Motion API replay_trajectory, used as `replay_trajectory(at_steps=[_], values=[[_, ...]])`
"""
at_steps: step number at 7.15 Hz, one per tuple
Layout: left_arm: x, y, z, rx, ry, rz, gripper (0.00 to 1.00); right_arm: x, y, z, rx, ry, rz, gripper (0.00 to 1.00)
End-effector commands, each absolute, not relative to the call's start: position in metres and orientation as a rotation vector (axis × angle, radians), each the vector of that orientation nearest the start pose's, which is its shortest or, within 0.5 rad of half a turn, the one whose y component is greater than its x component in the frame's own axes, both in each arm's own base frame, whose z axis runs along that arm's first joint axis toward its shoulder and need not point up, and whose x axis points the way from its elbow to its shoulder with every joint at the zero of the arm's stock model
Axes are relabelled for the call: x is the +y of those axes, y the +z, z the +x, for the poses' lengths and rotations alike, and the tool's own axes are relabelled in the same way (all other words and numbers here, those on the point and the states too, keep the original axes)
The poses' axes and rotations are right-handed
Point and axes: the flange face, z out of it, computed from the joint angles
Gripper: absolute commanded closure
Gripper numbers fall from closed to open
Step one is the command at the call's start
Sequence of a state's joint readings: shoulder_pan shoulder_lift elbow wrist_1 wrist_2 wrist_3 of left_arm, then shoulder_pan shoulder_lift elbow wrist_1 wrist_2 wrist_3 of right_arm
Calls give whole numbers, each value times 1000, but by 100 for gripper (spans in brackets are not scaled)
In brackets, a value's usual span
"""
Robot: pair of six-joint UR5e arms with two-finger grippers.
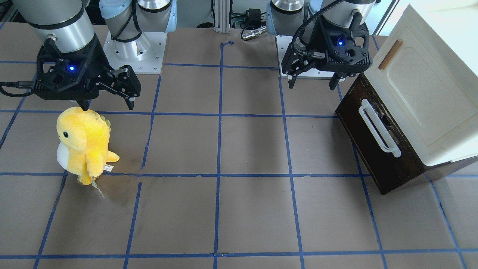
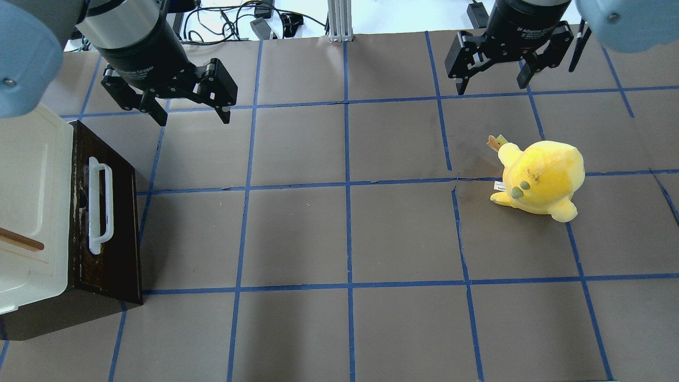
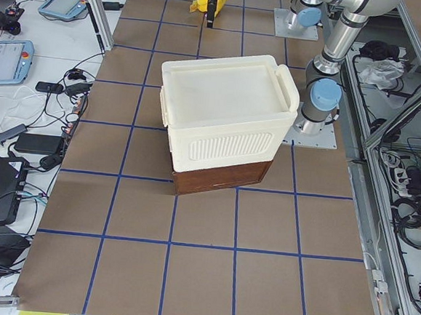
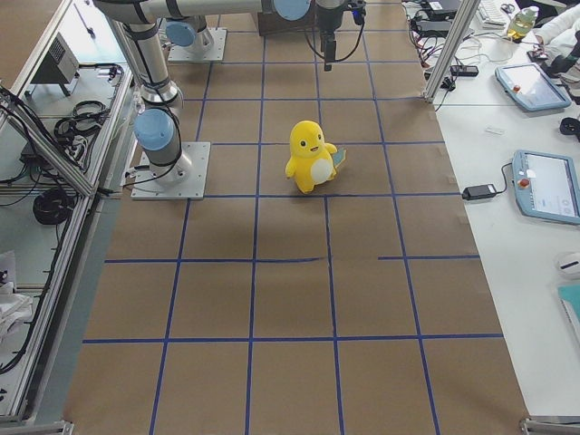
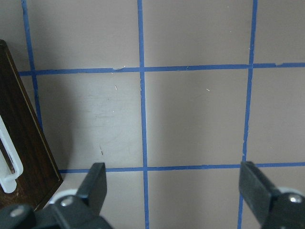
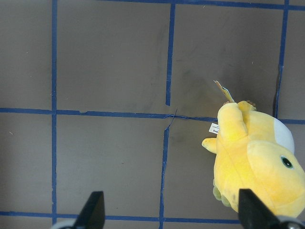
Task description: Pull drawer sideways
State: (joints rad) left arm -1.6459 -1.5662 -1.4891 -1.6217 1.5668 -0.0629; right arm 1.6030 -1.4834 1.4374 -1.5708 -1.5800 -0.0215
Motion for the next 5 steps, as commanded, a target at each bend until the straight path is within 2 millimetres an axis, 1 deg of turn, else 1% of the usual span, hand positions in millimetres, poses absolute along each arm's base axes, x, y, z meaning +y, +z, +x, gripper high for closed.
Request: replay_trajectory(at_steps=[1, 5], values=[[-481, 525, -170, 3148, -55, 19, 0, -529, 509, 149, 3149, -73, -84, 0], [-480, 525, -171, 3157, -54, 17, 0, -529, 509, 149, 3149, -73, -84, 0]])
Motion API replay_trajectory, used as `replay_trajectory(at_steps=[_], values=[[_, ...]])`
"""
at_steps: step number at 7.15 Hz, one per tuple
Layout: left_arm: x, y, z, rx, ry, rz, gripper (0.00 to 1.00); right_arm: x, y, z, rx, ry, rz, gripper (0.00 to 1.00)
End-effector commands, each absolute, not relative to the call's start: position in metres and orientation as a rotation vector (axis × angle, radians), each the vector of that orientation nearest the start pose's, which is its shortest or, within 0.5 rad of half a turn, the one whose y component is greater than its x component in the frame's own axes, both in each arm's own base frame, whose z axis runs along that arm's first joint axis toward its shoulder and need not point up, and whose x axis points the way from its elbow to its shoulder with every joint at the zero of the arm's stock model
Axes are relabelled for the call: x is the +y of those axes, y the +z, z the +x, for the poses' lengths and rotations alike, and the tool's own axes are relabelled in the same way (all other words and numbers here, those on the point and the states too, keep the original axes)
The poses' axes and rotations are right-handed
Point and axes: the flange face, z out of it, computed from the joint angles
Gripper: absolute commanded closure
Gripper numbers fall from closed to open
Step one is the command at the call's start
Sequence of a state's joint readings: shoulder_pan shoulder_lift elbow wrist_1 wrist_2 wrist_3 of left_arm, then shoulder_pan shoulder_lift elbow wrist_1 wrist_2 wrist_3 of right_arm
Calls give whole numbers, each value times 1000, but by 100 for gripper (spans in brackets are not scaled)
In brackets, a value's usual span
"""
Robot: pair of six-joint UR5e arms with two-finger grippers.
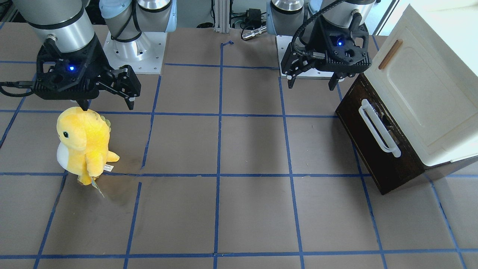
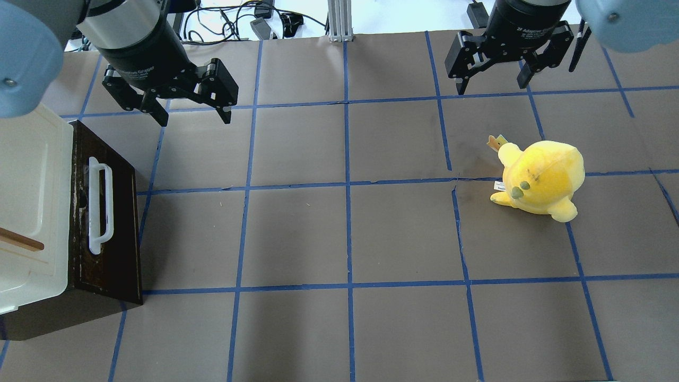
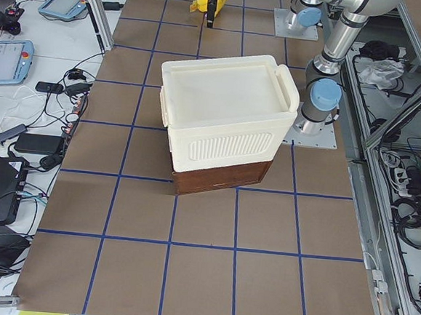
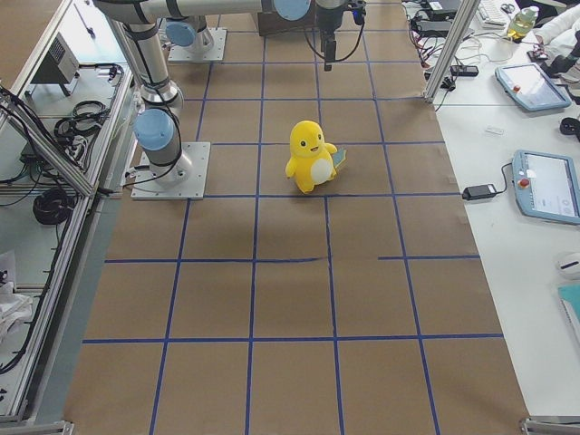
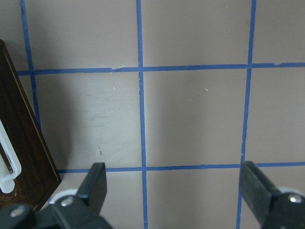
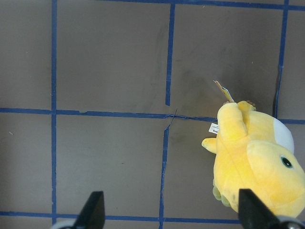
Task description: Pull drawer sideways
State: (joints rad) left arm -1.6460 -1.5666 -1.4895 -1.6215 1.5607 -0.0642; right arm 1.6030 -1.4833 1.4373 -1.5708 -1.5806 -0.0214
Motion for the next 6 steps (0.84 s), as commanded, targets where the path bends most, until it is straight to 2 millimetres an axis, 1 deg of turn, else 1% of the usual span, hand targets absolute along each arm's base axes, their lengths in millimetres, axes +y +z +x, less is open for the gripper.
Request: replay_trajectory(at_steps=[1, 3, 4, 5, 6], values=[[-481, 525, -171, 3156, -54, 17, 0, -529, 509, 149, 3149, -73, -84, 0], [-481, 528, -170, 3159, -64, 34, 0, -529, 509, 149, 3149, -73, -84, 0], [-485, 525, -171, 3157, -66, 34, 0, -529, 509, 149, 3149, -73, -84, 0], [-482, 526, -171, 3157, -69, 37, 0, -529, 509, 149, 3150, -73, -84, 0], [-485, 525, -171, 3157, -76, 34, 0, -529, 509, 149, 3149, -73, -84, 0]])
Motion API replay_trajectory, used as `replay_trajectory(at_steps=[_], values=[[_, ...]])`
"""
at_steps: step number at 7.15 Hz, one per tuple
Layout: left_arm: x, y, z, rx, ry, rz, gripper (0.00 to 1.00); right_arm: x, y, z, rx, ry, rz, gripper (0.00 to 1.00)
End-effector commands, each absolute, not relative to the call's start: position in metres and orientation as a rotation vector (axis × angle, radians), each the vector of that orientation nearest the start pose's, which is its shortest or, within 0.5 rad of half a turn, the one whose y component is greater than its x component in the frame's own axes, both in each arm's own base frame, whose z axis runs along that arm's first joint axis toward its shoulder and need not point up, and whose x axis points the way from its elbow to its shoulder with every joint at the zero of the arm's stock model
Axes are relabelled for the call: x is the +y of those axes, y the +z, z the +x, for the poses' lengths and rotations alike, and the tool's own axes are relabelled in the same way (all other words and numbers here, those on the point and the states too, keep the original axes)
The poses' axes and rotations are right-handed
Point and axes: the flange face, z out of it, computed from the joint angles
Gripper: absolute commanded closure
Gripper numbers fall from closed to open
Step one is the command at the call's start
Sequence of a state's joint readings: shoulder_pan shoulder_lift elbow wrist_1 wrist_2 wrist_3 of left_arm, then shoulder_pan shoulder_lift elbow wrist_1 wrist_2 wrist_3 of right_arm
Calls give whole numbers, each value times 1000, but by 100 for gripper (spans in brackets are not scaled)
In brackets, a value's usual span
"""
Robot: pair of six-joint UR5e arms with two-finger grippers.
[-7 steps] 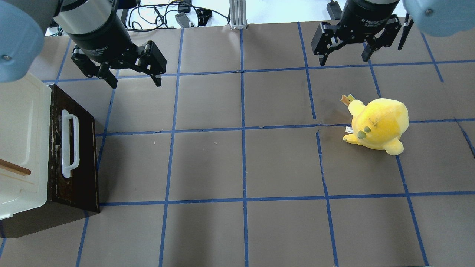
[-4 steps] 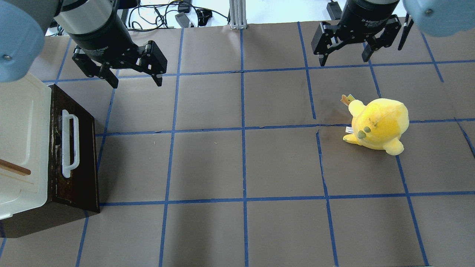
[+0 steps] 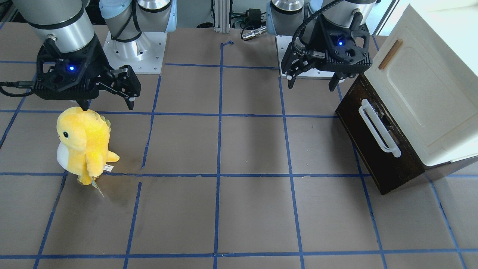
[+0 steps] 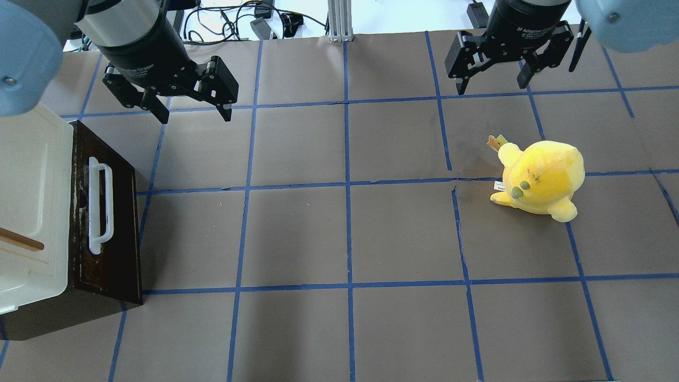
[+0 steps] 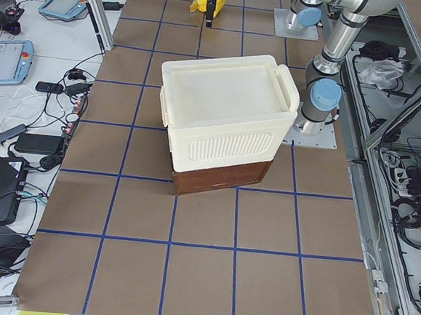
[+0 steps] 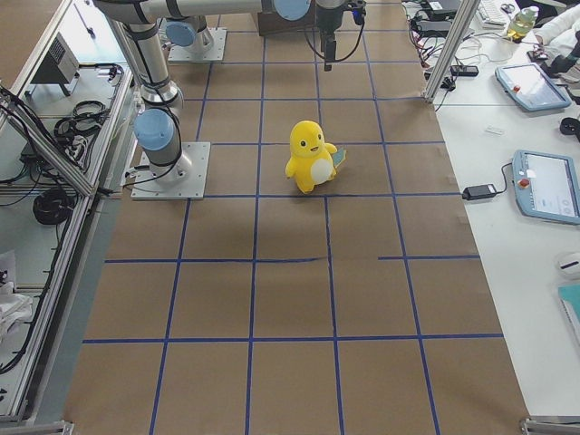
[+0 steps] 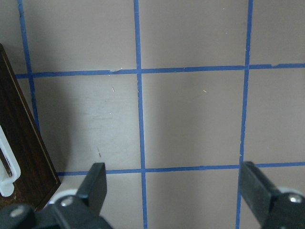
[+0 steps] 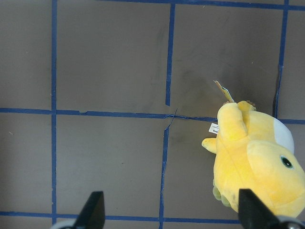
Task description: Pull drawer sideways
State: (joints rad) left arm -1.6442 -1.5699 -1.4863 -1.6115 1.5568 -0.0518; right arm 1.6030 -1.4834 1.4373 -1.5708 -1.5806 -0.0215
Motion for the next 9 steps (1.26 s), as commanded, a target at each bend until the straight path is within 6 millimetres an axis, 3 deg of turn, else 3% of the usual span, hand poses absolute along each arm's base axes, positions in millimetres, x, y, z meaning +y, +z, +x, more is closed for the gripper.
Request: replay_trajectory(at_steps=[1, 3, 4, 6, 7, 9], values=[[-489, 528, -171, 3159, -117, 37, 0, -529, 509, 149, 3149, -73, -84, 0], [-492, 520, -170, 3147, -94, 36, 0, -529, 509, 149, 3149, -73, -84, 0], [-496, 506, -172, 3146, -53, 32, 0, -529, 509, 149, 3150, -73, -84, 0], [-504, 442, -179, 3086, 53, 70, 0, -529, 509, 149, 3149, -73, -84, 0], [-499, 408, -174, 2930, 116, 102, 0, -529, 509, 149, 3149, -73, -84, 0], [-484, 352, -169, 2793, 255, 84, 0, -529, 509, 149, 3149, -73, -84, 0]])
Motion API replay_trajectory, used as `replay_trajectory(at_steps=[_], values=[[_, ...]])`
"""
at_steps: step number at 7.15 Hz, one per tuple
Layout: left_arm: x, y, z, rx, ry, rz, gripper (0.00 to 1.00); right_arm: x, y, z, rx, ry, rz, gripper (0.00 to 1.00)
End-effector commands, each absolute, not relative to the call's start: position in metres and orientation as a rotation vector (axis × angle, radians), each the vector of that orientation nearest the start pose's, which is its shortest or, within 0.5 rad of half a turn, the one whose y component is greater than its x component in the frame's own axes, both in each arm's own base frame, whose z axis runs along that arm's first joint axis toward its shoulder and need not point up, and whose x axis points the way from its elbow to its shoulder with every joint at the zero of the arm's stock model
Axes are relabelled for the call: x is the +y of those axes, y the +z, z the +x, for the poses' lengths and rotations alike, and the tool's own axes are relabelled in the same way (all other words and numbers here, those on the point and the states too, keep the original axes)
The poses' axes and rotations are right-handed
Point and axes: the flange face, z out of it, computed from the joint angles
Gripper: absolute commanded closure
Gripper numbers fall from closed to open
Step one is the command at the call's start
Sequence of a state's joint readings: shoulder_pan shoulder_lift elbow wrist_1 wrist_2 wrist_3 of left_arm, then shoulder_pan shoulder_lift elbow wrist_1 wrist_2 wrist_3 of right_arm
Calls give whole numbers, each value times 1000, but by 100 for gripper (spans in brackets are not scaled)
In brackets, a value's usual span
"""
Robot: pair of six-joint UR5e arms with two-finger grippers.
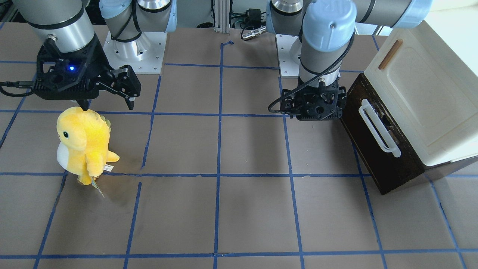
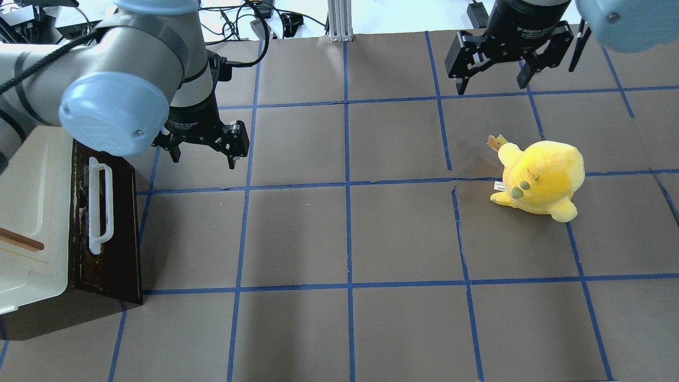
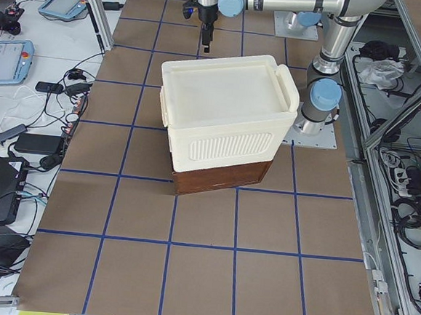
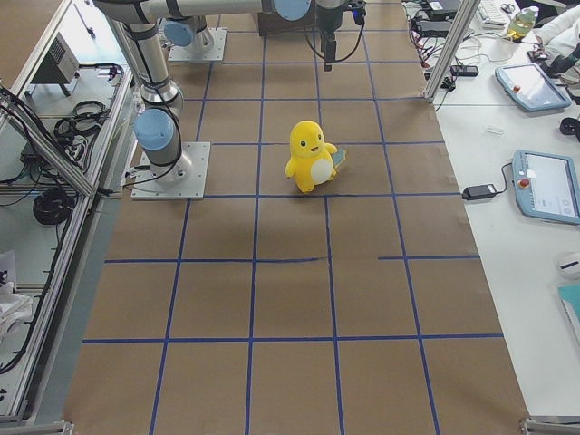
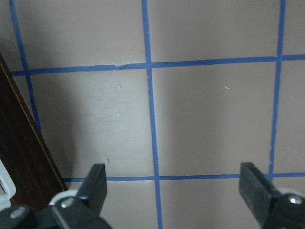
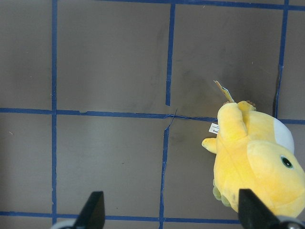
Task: Pull drawer sideways
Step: 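Move the left gripper down to the white drawer handle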
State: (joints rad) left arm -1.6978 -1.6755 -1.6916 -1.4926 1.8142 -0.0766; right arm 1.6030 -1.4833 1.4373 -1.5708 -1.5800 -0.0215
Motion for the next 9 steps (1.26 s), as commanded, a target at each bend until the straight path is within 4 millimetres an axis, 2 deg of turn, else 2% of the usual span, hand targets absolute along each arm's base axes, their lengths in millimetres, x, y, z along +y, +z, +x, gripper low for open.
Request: replay_trajectory(at_steps=[1, 2, 3, 6, 8, 9], values=[[-475, 320, -158, 2655, 305, 9, 0, -529, 509, 149, 3149, -73, -84, 0], [-463, 288, -147, 2526, 355, 0, 0, -529, 509, 149, 3149, -73, -87, 0], [-460, 273, -140, 2433, 372, 13, 0, -529, 509, 149, 3149, -73, -84, 0], [-469, 233, -115, 2035, 394, 185, 0, -529, 509, 149, 3149, -73, -84, 0], [-482, 210, -109, 1890, 306, 157, 0, -529, 509, 149, 3149, -73, -84, 0], [-486, 200, -109, 1879, 297, 139, 0, -529, 509, 149, 3149, -73, -84, 0]])
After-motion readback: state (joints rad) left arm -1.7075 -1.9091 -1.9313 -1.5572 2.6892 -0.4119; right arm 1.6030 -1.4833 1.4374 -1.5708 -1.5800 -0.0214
